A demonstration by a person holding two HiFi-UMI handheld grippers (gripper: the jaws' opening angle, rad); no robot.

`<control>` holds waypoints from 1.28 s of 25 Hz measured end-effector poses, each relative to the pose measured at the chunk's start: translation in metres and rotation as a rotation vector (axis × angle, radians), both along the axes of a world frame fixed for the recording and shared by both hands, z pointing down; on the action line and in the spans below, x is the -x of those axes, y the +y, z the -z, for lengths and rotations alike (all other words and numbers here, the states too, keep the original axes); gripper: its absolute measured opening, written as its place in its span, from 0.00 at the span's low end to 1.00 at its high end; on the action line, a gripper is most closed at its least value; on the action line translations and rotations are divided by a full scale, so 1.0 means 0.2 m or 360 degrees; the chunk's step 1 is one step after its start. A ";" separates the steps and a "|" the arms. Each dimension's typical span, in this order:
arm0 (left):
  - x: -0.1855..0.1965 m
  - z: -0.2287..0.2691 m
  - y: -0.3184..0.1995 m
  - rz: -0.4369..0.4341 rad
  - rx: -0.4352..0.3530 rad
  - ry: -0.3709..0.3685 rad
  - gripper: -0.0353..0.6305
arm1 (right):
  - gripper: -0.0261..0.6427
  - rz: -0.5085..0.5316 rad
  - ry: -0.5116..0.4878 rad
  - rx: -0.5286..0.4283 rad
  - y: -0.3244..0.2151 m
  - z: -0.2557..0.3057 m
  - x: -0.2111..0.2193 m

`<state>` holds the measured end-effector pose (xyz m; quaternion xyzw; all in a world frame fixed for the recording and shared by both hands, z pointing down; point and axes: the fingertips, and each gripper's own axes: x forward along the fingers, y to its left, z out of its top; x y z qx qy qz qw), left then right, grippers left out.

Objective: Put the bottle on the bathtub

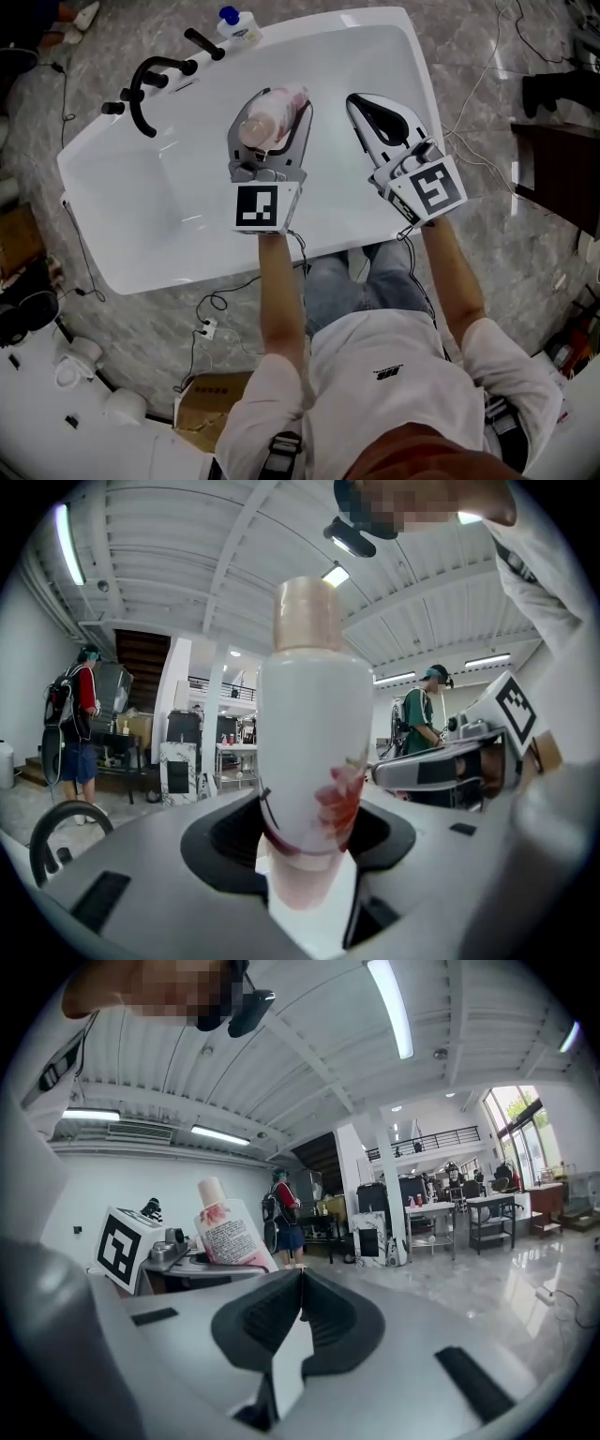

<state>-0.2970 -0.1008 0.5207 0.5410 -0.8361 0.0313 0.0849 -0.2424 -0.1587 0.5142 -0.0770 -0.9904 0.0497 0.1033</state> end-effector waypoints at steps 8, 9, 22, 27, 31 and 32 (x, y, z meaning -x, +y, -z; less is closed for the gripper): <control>0.22 -0.32 -0.09 0.0016 0.0063 0.0004 0.41 | 0.03 0.0005 0.0053 0.0059 -0.12 -0.31 0.19; 0.25 -0.35 -0.10 0.0016 0.0069 0.0002 0.41 | 0.03 0.0004 0.0063 0.0067 -0.14 -0.35 0.22; 0.52 -0.76 -0.31 -0.0011 0.0117 -0.0021 0.41 | 0.03 0.0030 0.0124 0.0032 -0.30 -0.80 0.52; 0.62 -0.91 -0.38 -0.0047 0.0120 -0.0032 0.41 | 0.03 0.0040 0.0143 -0.0020 -0.33 -0.98 0.65; 0.69 -1.02 -0.41 -0.0049 0.0138 -0.0027 0.41 | 0.03 0.0044 0.0158 -0.0033 -0.35 -1.11 0.71; 0.70 -1.05 -0.42 -0.0047 0.0137 -0.0025 0.41 | 0.03 0.0042 0.0161 -0.0032 -0.36 -1.14 0.73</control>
